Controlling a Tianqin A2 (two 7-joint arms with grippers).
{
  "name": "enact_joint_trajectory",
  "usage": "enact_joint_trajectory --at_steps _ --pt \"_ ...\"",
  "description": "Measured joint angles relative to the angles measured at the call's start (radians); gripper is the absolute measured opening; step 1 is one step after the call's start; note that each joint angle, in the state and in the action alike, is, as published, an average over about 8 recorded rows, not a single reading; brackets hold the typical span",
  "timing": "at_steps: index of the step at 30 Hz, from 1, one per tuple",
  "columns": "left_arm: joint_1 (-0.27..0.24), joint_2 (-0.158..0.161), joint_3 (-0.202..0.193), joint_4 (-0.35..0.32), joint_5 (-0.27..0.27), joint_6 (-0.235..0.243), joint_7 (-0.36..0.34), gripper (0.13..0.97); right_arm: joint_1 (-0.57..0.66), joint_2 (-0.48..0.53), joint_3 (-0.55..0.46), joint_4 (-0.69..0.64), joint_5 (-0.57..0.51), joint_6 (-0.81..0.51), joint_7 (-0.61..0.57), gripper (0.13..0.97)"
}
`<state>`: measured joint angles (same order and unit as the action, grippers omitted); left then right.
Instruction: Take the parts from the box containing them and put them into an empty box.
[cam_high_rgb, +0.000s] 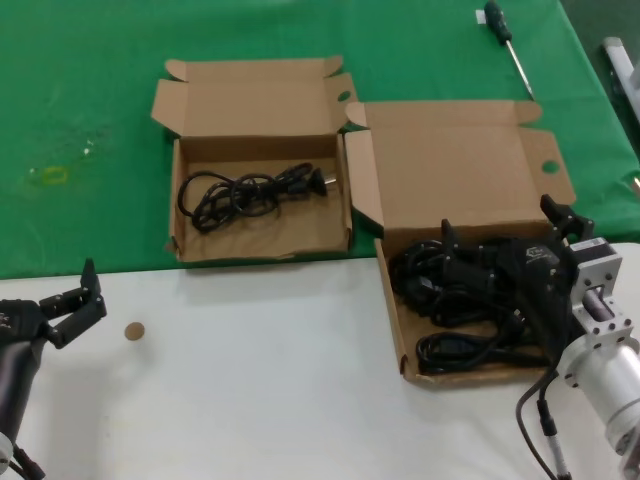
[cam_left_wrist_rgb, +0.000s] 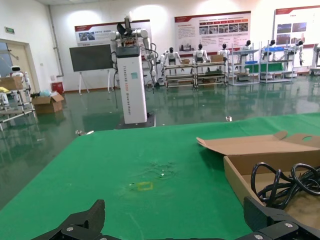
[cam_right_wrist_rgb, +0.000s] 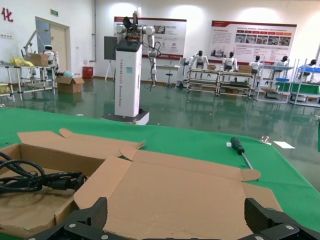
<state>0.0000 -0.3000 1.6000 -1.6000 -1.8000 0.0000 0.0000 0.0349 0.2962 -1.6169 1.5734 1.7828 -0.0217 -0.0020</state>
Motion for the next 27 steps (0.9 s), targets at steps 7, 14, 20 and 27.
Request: enact_joint_trajectory --at_steps 7,14,20,27 --pt "0.000 0.000 0.000 0.000 0.000 0.000 0.000 0.966 0.000 0.000 0.000 0.000 0.000 0.000 0.000 0.966" --pt "0.000 0.000 0.000 0.000 0.000 0.000 0.000 0.966 0.000 0.000 0.000 0.000 0.000 0.000 0.000 0.966" --pt "0.000 0.000 0.000 0.000 0.000 0.000 0.000 0.966 0.000 0.000 0.000 0.000 0.000 0.000 0.000 0.966" --pt "0.000 0.000 0.000 0.000 0.000 0.000 0.000 0.966 0.000 0.000 0.000 0.000 0.000 0.000 0.000 0.966"
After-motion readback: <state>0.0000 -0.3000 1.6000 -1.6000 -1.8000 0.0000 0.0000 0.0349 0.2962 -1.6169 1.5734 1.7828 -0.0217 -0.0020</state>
